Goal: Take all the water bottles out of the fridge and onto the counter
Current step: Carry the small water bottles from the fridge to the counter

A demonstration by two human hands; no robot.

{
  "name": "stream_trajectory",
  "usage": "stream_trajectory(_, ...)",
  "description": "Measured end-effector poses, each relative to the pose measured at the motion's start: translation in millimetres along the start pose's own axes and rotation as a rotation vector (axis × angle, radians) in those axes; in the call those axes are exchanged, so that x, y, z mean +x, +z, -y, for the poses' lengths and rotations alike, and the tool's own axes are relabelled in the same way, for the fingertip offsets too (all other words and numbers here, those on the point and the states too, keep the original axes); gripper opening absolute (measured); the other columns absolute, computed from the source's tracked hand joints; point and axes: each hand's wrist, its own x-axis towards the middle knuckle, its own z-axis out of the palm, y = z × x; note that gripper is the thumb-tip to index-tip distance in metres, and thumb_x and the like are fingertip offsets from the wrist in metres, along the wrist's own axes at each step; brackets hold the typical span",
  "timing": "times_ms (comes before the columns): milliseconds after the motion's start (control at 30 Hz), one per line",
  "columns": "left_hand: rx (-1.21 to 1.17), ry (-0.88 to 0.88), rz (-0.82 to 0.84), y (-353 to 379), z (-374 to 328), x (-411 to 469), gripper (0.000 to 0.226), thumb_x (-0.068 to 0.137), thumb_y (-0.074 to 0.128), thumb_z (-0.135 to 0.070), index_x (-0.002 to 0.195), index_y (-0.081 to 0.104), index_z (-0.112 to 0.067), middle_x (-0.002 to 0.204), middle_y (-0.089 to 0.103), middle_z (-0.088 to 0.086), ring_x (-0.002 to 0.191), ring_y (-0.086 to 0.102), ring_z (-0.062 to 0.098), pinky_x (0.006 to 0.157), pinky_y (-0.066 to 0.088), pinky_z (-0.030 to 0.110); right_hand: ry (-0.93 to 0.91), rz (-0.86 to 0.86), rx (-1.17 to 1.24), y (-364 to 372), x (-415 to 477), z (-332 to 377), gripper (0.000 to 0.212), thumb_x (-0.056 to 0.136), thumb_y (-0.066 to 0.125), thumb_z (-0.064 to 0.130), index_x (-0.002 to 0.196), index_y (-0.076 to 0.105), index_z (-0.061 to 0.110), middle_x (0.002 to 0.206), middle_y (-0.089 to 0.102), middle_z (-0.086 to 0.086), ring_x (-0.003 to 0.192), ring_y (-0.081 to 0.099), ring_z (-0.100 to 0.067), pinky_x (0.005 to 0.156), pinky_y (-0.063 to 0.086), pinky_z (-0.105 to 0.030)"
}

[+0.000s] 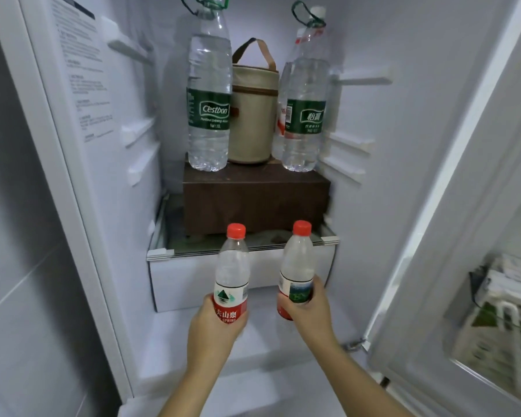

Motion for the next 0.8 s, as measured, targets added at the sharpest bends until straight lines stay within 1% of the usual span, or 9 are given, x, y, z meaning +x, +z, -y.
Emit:
stream_trajectory(100, -0.017, -0.015, -0.023, 3.3, 8.5, 0.0, 0.047, 0.064, 0.086, -0.040, 0.096, 0.051, -0.030, 0.079, 0.058, -0.019, 0.070, 0.054, -0.005, 0.052, 0.036, 0.012, 0.003, -0.013, 0.007, 1.8, -2.9, -9.0, 0.061, 0.071, 0.084, 0.009, 0.111, 0.049, 0.038, 0.094, 0.065, 0.025, 0.086, 0.061, 0.014, 0.060, 0.047, -0.004)
stream_trajectory(200, -0.032, -0.020, -0.033, 5.7, 12.4, 2.1, 0.050, 0.064, 0.086, -0.041, 0.099, 0.050, -0.029, 0.082, 0.059, -0.018, 0.072, 0.056, -0.001, 0.054, 0.039, 0.015, 0.005, -0.034, 0.017, 2.4, -5.4, -15.1, 0.061, 0.071, 0.085, 0.011, 0.109, 0.049, 0.041, 0.093, 0.065, 0.031, 0.085, 0.062, 0.013, 0.060, 0.047, -0.004)
stream_trajectory(267, -0.034, -0.022, -0.036, 7.1, 15.1, 1.6, 0.053, 0.064, 0.086, -0.041, 0.102, 0.051, -0.028, 0.085, 0.059, -0.017, 0.074, 0.057, -0.001, 0.055, 0.039, 0.015, -0.001, -0.028, 0.021, 1.9, -5.7, -18.8, 0.062, 0.071, 0.085, 0.010, 0.112, 0.050, 0.040, 0.096, 0.066, 0.029, 0.086, 0.064, 0.009, 0.061, 0.048, -0.006)
stream_trajectory(333, -0.033, -0.022, -0.038, 9.1, 18.1, 0.0, 0.056, 0.064, 0.085, -0.042, 0.106, 0.051, -0.027, 0.089, 0.061, -0.016, 0.076, 0.059, 0.003, 0.057, 0.041, 0.015, 0.004, -0.019, 0.032, 1.7, -5.1, -21.8, 0.064, 0.071, 0.085, 0.009, 0.115, 0.050, 0.038, 0.099, 0.067, 0.021, 0.087, 0.065, 0.006, 0.062, 0.050, -0.007)
stream_trajectory(433, -0.042, -0.037, -0.041, 12.1, 21.2, -2.6, 0.063, 0.064, 0.086, -0.044, 0.113, 0.050, -0.026, 0.097, 0.064, -0.011, 0.083, 0.063, 0.011, 0.063, 0.047, 0.023, 0.008, -0.007, 0.045, 2.5, -5.0, -23.8, 0.062, 0.072, 0.084, 0.009, 0.114, 0.050, 0.040, 0.102, 0.066, 0.016, 0.086, 0.066, 0.002, 0.062, 0.051, -0.010)
stream_trajectory(500, -0.033, -0.041, -0.043, 13.5, 22.2, -4.3, 0.067, 0.062, 0.086, -0.045, 0.114, 0.049, -0.026, 0.102, 0.063, -0.009, 0.087, 0.063, 0.014, 0.066, 0.050, 0.028, 0.018, 0.008, 0.042, 2.7, -5.7, -24.5, 0.062, 0.072, 0.084, 0.011, 0.113, 0.049, 0.042, 0.102, 0.066, 0.016, 0.086, 0.066, 0.003, 0.063, 0.051, -0.010)
stream_trajectory(633, -0.015, 0.001, -0.085, 17.1, 22.5, -11.4, 0.072, 0.059, 0.088, -0.043, 0.115, 0.050, -0.020, 0.105, 0.059, -0.003, 0.092, 0.062, 0.020, 0.068, 0.054, 0.036, 0.037, 0.044, 0.033, -0.2, -4.6, -25.1, 0.061, 0.073, 0.085, 0.015, 0.113, 0.047, 0.041, 0.107, 0.062, 0.019, 0.091, 0.061, 0.012, 0.064, 0.049, -0.006)
stream_trajectory(733, -0.022, 0.022, -0.118, 19.5, 22.0, -17.3, 0.074, 0.059, 0.089, -0.042, 0.116, 0.049, -0.018, 0.106, 0.056, -0.003, 0.095, 0.060, 0.021, 0.071, 0.055, 0.039, 0.059, 0.078, 0.029, -6.0, -2.6, -27.2, 0.062, 0.071, 0.086, 0.015, 0.115, 0.049, 0.039, 0.108, 0.064, 0.016, 0.094, 0.064, 0.004, 0.065, 0.049, -0.006)
stream_trajectory(800, -0.028, 0.031, -0.130, 20.8, 22.0, -19.2, 0.074, 0.059, 0.089, -0.043, 0.116, 0.049, -0.018, 0.107, 0.056, -0.003, 0.096, 0.059, 0.022, 0.072, 0.055, 0.039, 0.064, 0.112, 0.033, -10.0, -2.6, -29.7, 0.060, 0.072, 0.086, 0.015, 0.113, 0.050, 0.039, 0.108, 0.065, 0.016, 0.095, 0.065, 0.004, 0.066, 0.050, -0.007)
